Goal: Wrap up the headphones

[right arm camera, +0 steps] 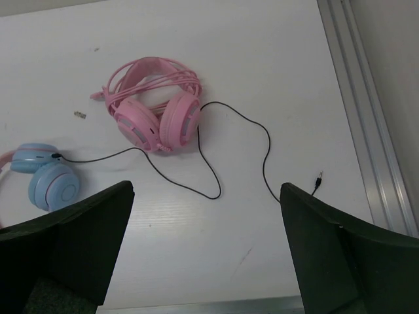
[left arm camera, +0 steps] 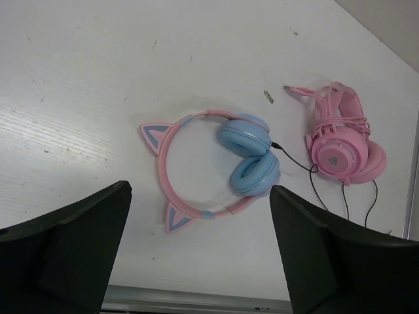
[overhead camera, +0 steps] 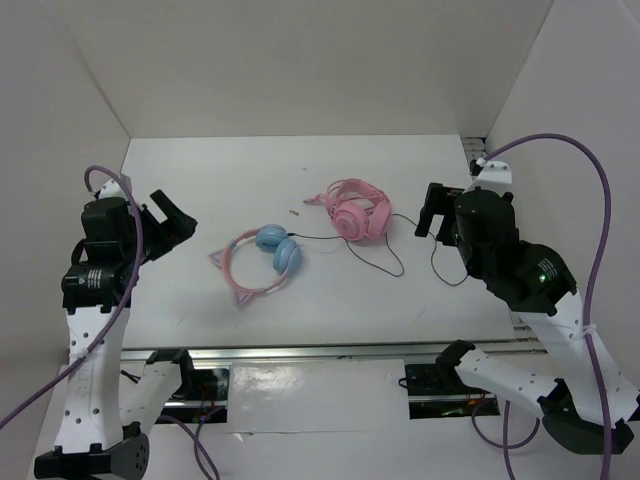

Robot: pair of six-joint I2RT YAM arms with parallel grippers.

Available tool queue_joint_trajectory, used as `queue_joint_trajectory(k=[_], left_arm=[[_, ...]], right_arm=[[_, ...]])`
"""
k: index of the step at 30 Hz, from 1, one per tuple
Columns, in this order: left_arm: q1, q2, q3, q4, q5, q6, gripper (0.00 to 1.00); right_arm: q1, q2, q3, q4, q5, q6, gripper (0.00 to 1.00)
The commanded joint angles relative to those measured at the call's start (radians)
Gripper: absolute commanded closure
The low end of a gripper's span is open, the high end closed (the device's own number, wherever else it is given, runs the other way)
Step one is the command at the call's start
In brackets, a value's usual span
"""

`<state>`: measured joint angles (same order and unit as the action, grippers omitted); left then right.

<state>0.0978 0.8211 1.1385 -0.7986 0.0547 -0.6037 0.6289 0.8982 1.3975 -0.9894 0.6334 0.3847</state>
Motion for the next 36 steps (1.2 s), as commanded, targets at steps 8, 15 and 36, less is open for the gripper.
queue_joint_trajectory(k=[8, 15, 36], left_arm=[[-0.078, 0.006, 0.039, 0.021, -0.159, 0.004, 0.0], [-0.089, 0.067, -0.015, 0.06, -0.096, -0.085, 0.0], [-0.362, 0.622, -0.338, 0.363, -0.295, -0.384, 0.02]], right_arm=[[0.031, 0.03, 0.029, 0.012, -0.005, -0.01, 0.0], [0.066, 0.08, 0.038, 0.026, -0.029, -0.01, 0.0], [0.066, 0.078, -0.04, 0.123, -0.276, -0.078, 0.0]])
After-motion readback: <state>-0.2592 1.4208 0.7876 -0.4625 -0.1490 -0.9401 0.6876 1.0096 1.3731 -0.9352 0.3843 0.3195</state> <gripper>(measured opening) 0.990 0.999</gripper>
